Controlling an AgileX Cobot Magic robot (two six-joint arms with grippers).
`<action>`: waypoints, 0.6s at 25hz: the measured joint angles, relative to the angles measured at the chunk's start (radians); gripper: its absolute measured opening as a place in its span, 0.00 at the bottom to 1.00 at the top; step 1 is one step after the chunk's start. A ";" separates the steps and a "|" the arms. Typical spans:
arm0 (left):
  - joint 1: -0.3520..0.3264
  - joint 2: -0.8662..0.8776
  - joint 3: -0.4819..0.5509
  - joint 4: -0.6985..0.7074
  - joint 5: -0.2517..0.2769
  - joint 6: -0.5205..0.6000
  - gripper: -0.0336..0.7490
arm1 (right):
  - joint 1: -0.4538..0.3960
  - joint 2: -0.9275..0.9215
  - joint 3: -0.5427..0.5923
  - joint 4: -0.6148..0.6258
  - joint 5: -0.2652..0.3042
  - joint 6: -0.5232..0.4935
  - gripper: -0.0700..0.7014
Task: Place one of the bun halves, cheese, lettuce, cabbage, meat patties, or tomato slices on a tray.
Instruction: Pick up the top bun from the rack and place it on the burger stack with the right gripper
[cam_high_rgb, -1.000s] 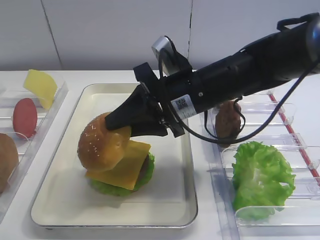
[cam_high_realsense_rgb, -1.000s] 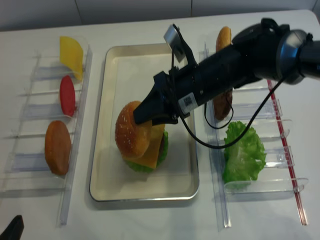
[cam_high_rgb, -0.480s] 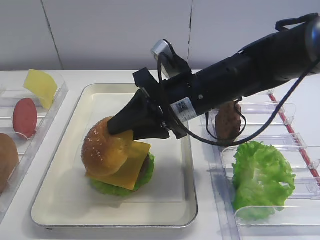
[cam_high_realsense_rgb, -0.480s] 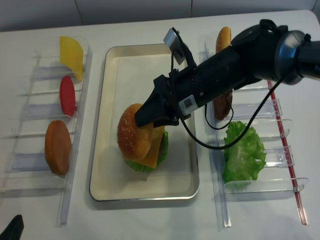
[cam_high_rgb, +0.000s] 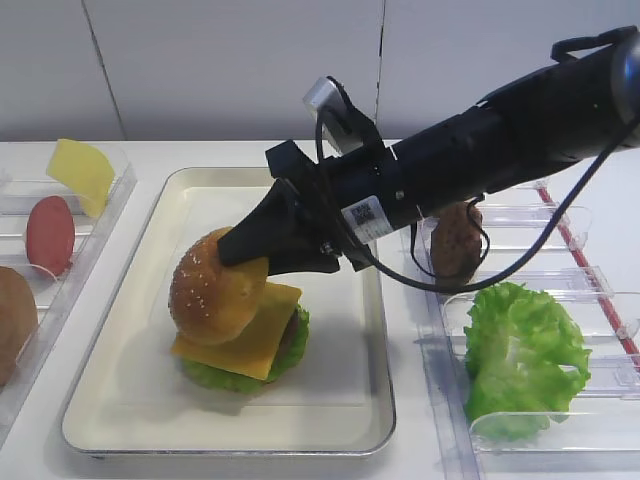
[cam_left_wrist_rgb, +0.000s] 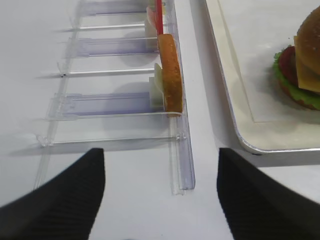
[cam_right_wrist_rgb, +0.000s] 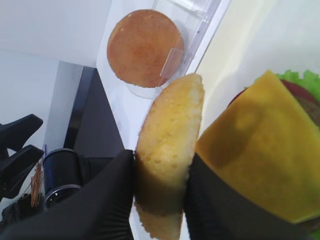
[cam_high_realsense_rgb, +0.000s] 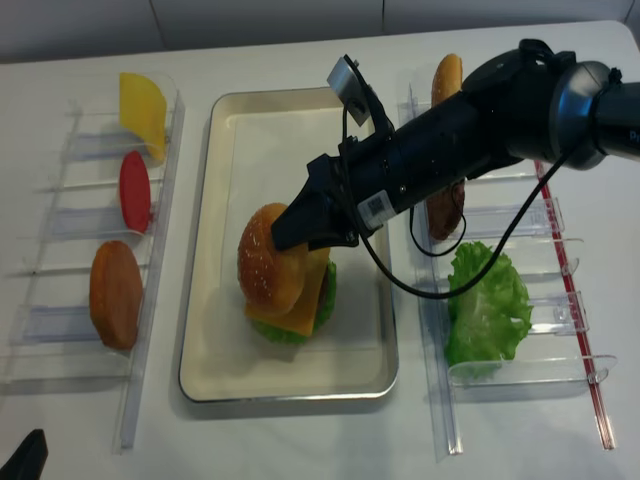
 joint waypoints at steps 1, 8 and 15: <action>0.000 0.000 0.000 0.000 0.000 0.000 0.63 | 0.000 0.000 0.000 0.000 -0.005 0.000 0.40; 0.000 0.000 0.000 0.000 0.000 0.000 0.63 | 0.000 0.000 0.000 0.001 -0.023 0.000 0.40; 0.000 0.000 0.000 0.000 0.000 0.000 0.63 | 0.000 0.002 0.000 -0.004 -0.023 0.009 0.40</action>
